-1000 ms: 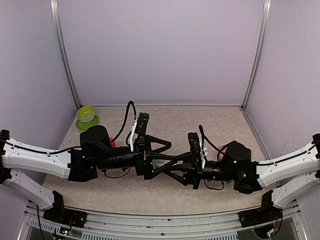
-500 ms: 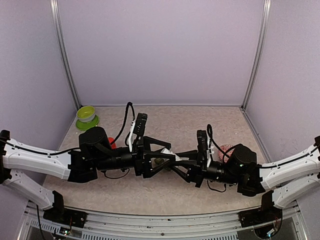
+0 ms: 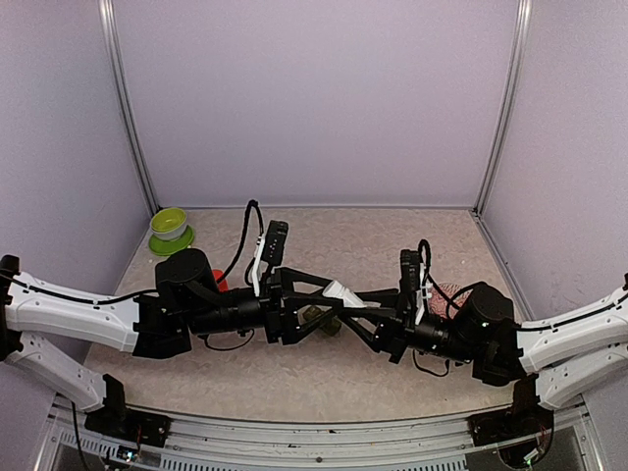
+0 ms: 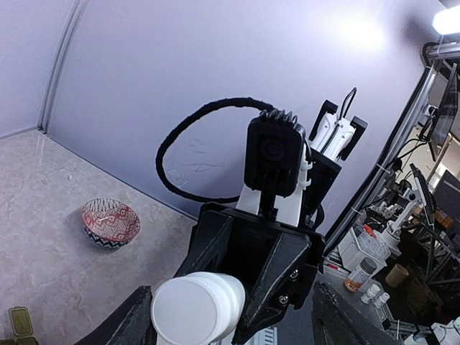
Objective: Sort the pills into containers
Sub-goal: Unscrew the lid of the pill bottle from the pill bottle.
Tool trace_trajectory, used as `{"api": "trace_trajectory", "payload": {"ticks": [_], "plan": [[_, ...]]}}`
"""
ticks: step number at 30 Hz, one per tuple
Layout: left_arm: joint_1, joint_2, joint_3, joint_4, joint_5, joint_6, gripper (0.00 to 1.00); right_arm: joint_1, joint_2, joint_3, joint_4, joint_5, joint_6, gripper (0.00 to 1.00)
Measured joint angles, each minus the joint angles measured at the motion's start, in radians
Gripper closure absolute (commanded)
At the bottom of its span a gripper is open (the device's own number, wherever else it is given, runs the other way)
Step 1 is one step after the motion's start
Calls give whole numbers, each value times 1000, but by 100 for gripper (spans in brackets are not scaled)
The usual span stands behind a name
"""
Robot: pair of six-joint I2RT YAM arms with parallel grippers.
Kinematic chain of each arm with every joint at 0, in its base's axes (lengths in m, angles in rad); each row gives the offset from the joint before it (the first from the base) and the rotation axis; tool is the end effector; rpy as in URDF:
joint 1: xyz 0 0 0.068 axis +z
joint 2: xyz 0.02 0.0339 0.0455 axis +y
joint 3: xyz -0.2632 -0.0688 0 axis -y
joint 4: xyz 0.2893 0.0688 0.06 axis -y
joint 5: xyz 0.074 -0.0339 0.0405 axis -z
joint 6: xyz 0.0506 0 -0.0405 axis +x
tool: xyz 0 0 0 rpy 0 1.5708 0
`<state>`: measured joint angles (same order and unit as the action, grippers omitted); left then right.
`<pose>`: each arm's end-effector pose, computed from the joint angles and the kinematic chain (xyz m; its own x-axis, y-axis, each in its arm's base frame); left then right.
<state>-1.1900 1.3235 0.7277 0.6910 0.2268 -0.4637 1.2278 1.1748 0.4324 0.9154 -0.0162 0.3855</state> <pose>0.1201 -0.3305 0.2677 -0.4102 -0.1480 -0.8999 0.8993 0.0986 -0.4261 0.0984 0.2780 0.2264 -0.3024 0.2710 -0.9138 -0.8993 0.2367 0.3678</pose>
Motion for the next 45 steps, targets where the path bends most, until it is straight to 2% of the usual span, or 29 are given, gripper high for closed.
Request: {"api": "trace_trajectory", "payload": {"ticks": [8, 12, 14, 16, 32, 34, 37, 40, 42, 45], "plan": [[-1, 0, 0, 0, 0, -1, 21, 0, -28, -2, -19, 8, -34, 78], [0, -2, 0, 0, -4, -1, 27, 0, -13, -1, -27, -32, -45, 78], [1, -3, 0, 0, -8, -2, 38, 0, -3, -1, -28, -43, -46, 78], [5, -6, 0, -1, -14, -5, 44, 0, 2, -1, -27, -56, -47, 78], [13, -15, -14, 6, -9, -12, 44, 0, -3, -2, -27, -38, -52, 78], [16, -15, -17, 9, -6, -13, 41, 0, -5, -2, -28, -32, -52, 78], [17, -15, -24, 12, 2, -21, 25, 0, -14, -2, -27, -23, -53, 78], [17, -15, -39, 16, 4, -31, 13, 0, -21, -2, -27, -31, -60, 78], [22, -15, -48, 18, 4, -43, 10, 0, -14, 1, -30, -57, -66, 78], [32, -15, -50, 24, 3, -55, 11, 0, 20, 19, -28, -93, -67, 78]]}}
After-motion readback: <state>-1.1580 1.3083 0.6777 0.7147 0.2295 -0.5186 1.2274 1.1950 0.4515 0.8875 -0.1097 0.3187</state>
